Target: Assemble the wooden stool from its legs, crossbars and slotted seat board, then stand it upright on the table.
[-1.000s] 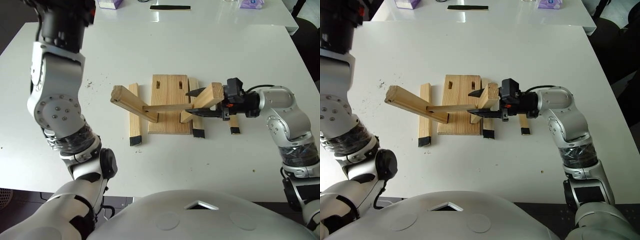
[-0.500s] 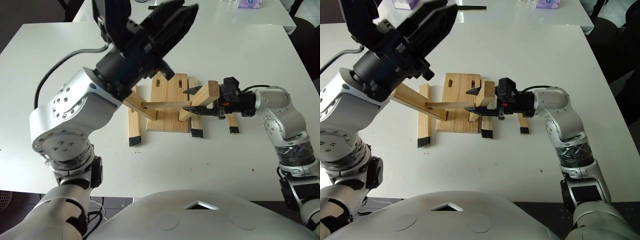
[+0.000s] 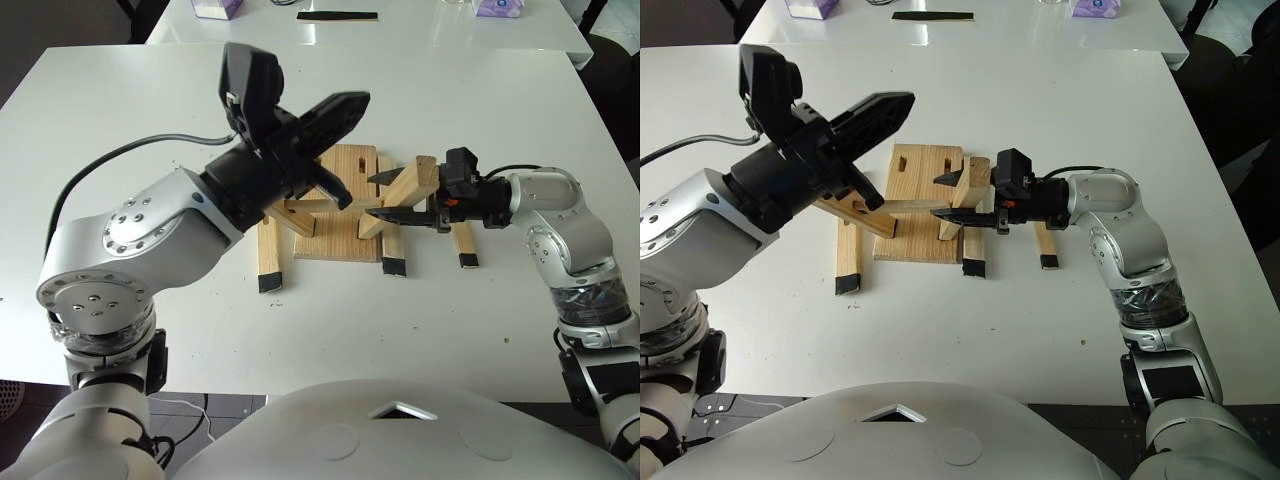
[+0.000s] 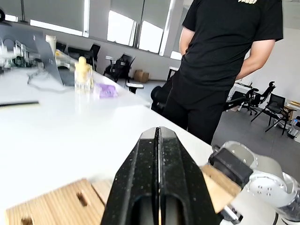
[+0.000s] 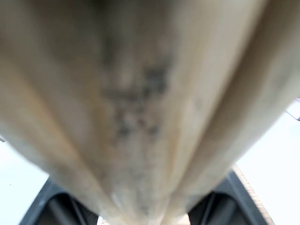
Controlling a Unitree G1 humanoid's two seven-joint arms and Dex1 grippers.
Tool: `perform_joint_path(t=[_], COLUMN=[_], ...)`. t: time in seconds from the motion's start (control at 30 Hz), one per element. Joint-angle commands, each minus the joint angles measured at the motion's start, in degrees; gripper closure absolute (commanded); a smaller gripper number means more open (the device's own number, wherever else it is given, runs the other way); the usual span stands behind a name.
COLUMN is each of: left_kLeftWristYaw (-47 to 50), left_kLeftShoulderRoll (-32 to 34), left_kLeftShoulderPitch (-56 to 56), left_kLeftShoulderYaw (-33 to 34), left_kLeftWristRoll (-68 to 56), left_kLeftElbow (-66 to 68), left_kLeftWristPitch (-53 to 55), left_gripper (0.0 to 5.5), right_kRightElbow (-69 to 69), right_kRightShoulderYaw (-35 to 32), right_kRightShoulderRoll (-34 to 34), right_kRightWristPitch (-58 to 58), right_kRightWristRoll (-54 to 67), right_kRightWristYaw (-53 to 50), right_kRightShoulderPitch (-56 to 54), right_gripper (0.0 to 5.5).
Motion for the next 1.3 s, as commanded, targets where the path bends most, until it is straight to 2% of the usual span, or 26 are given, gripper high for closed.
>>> perform_joint_path(t=[0.03,0.23,0.4,0.63,0.93,1.03,1.3], left_kLeftWristYaw=[5.5,6.4,4.4,3.2,1.6,1.7,-0.7], left_kLeftShoulderRoll=[5.9,9.2,8.0,4.7,-0.3,-0.9,-1.1], left_kLeftShoulderPitch=[3.3,6.1,5.7,4.5,2.0,3.8,9.0], left_kLeftShoulderYaw=[-2.1,-6.0,-12.3,-17.7,-17.1,-15.7,-17.8], left_kLeftWristRoll=[-5.5,-2.1,6.4,16.4,22.3,23.5,29.0], left_kLeftElbow=[0.1,-0.3,-0.1,-1.4,-1.5,-1.0,-0.4], left_kLeftWristPitch=[-0.2,0.1,1.9,2.8,2.5,2.7,7.4], left_gripper=[5.50,5.50,5.50,5.50,5.50,5.50,5.50], right_kRightElbow=[1.2,3.1,6.1,9.0,11.0,11.1,12.3], right_kRightShoulderYaw=[-0.1,1.1,2.3,4.2,4.7,4.5,4.8], right_kRightShoulderRoll=[-2.0,-1.0,-0.6,0.2,0.3,0.2,0.6], right_kRightWristPitch=[2.5,2.9,2.4,2.2,1.6,1.4,1.0], right_kRightWristRoll=[-2.5,-3.2,-3.8,-4.1,-4.1,-4.1,-4.5], right_kRightWristYaw=[-2.0,-2.4,-1.4,0.5,0.5,0.3,0.4], right_kRightShoulderPitch=[2.1,0.5,-2.0,-5.4,-6.9,-6.8,-7.7], right_gripper=[3.49,3.49,3.49,3.50,3.50,3.50,3.50])
